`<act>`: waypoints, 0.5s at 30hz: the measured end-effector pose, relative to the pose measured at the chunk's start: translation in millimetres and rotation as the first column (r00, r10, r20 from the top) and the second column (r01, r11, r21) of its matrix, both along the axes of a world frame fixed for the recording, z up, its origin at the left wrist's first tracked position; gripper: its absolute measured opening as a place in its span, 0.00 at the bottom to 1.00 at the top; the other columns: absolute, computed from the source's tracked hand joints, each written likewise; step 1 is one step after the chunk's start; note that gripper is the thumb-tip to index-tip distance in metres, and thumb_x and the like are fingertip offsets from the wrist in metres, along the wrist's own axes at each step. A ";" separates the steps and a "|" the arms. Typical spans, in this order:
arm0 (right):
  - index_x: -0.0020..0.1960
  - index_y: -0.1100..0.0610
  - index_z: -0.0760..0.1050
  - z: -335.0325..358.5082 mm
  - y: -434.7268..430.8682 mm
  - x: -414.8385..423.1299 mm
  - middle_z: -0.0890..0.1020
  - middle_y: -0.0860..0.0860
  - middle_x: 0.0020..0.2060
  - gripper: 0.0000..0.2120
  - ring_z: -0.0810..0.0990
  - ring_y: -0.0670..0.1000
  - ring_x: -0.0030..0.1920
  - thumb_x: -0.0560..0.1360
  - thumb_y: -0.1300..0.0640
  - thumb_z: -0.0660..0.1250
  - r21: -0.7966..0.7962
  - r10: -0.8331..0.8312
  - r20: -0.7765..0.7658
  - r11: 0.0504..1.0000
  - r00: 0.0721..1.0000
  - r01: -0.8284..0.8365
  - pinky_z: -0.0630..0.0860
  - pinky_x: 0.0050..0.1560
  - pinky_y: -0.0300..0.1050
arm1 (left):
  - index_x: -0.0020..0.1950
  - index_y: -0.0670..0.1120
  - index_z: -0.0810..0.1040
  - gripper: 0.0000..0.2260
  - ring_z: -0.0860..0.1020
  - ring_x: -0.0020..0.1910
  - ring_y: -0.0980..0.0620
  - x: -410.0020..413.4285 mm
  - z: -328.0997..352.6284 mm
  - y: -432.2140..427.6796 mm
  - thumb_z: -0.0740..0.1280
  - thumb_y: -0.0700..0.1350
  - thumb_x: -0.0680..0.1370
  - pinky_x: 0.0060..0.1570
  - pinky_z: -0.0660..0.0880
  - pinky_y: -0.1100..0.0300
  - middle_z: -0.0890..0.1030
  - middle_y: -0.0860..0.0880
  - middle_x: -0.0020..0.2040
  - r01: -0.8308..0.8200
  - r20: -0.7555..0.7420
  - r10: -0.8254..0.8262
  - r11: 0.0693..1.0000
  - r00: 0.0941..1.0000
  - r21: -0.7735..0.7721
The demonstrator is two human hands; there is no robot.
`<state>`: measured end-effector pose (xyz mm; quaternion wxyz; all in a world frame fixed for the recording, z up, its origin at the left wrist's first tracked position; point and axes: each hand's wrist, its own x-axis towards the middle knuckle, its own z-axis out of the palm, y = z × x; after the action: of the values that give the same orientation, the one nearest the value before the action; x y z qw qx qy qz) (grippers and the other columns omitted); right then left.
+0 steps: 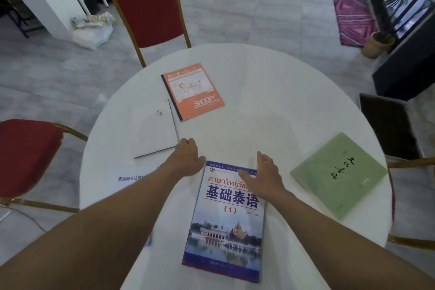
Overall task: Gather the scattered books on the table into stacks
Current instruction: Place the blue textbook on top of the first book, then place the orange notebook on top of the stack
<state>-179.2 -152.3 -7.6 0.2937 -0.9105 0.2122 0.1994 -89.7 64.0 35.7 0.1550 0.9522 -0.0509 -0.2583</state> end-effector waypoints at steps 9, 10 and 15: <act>0.80 0.53 0.51 4.9 16.2 82.2 0.58 0.53 0.79 0.41 0.58 0.57 0.78 0.76 0.37 0.64 0.071 -0.011 0.073 0.997 0.997 0.006 0.59 0.76 0.56 | 0.76 0.40 0.60 0.29 0.66 0.72 0.39 80.1 -7.0 12.2 0.61 0.54 0.80 0.69 0.68 0.46 0.63 0.38 0.74 -0.093 -0.023 0.091 0.993 0.996 -0.079; 0.80 0.53 0.53 5.1 19.3 93.8 0.60 0.53 0.78 0.40 0.60 0.56 0.77 0.76 0.38 0.65 0.078 -0.019 0.090 0.997 0.996 0.012 0.61 0.75 0.55 | 0.76 0.40 0.60 0.29 0.67 0.72 0.39 89.1 -10.1 13.3 0.61 0.53 0.80 0.69 0.68 0.47 0.63 0.38 0.74 -0.107 -0.034 0.104 0.990 0.994 -0.089; 0.79 0.53 0.56 0.7 38.8 151.8 0.63 0.54 0.76 0.37 0.64 0.56 0.75 0.77 0.43 0.67 0.104 -0.021 0.130 0.995 0.991 0.007 0.63 0.74 0.52 | 0.73 0.41 0.67 0.24 0.72 0.66 0.40 128.6 -26.2 18.4 0.61 0.49 0.79 0.66 0.72 0.47 0.71 0.39 0.69 -0.162 -0.051 0.155 0.971 0.987 -0.174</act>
<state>-27.4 -113.5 -6.9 0.3550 -0.9037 0.1883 0.1477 38.9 82.5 9.4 0.2604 0.9306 0.0053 -0.2571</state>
